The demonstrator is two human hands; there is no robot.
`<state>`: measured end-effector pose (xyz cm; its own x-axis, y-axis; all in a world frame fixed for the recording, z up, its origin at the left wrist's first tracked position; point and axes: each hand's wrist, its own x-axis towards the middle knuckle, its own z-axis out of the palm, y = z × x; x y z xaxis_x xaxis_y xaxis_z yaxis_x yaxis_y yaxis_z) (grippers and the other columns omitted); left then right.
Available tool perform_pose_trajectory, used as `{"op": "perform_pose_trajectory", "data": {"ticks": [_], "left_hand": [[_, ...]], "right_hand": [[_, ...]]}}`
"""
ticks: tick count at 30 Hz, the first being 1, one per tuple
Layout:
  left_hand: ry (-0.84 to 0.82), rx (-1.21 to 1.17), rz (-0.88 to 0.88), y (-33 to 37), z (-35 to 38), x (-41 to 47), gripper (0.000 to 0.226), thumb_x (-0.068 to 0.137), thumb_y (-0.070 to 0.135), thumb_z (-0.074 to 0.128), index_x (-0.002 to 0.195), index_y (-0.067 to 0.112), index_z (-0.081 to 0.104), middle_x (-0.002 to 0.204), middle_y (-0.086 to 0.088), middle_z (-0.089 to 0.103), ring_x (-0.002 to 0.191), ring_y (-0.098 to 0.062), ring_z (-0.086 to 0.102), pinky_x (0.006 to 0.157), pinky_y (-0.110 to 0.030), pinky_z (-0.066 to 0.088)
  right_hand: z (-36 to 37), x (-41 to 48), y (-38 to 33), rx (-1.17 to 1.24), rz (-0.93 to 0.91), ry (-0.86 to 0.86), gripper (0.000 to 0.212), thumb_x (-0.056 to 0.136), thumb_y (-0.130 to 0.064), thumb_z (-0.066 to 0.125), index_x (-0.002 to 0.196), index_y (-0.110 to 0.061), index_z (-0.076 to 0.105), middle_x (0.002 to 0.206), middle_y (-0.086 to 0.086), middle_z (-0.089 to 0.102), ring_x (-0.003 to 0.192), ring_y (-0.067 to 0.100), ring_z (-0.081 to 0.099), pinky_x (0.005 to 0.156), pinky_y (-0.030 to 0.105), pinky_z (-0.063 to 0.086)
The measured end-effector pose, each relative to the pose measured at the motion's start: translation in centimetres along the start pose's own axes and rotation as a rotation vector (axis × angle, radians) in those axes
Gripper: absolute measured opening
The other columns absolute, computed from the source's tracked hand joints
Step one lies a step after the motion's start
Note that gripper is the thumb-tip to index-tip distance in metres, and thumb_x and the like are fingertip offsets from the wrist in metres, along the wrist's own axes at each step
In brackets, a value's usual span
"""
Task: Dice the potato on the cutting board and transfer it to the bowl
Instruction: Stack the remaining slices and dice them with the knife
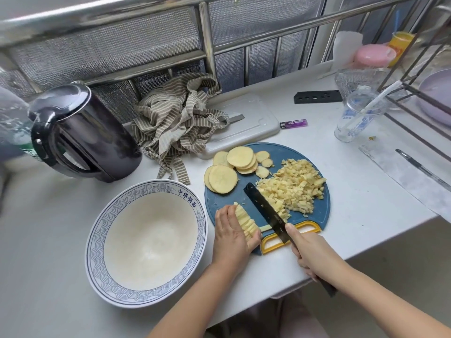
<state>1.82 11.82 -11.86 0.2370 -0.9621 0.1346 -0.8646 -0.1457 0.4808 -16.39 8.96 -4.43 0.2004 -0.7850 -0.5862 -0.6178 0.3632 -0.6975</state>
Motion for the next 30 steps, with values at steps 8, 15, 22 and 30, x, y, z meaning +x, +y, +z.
{"op": "perform_pose_trajectory", "data": {"ticks": [8,15,22,30], "left_hand": [[0.003,-0.051,0.001,-0.1,-0.1,-0.1,0.088,0.075,0.063,0.050,0.137,0.004,0.033,0.131,-0.017,0.043,0.124,-0.033,0.037,0.105,-0.051,0.040],[0.045,-0.044,0.034,-0.3,0.0,-0.1,0.089,0.070,0.064,0.052,0.134,0.005,0.033,0.126,-0.019,0.045,0.120,-0.031,0.035,0.101,-0.052,0.044],[0.029,-0.034,0.034,-0.4,0.1,-0.1,0.089,0.069,0.063,0.052,0.134,0.005,0.032,0.127,-0.019,0.045,0.121,-0.033,0.037,0.100,-0.053,0.044],[0.051,0.018,0.033,-0.2,0.2,0.1,0.085,0.071,0.060,0.050,0.131,0.001,0.036,0.124,-0.015,0.040,0.118,-0.032,0.037,0.096,-0.053,0.048]], "right_hand": [[0.7,-0.2,-0.3,-0.175,-0.103,0.054,0.060,0.098,-0.056,0.024,0.055,-0.015,0.035,0.045,-0.003,0.039,0.048,0.015,0.041,0.055,0.032,0.029],[1.1,-0.3,-0.5,-0.166,-0.135,0.008,0.060,0.099,-0.053,0.026,0.053,-0.015,0.037,0.042,-0.004,0.041,0.048,0.015,0.041,0.056,0.031,0.031],[2.5,-0.6,-1.1,-0.189,-0.159,-0.013,0.059,0.100,-0.052,0.028,0.055,-0.016,0.042,0.053,0.000,0.049,0.054,0.016,0.047,0.059,0.032,0.034],[2.4,-0.5,-1.1,-0.282,-0.182,0.023,0.060,0.101,-0.049,0.026,0.053,-0.015,0.038,0.053,0.000,0.044,0.053,0.014,0.042,0.051,0.029,0.026]]}}
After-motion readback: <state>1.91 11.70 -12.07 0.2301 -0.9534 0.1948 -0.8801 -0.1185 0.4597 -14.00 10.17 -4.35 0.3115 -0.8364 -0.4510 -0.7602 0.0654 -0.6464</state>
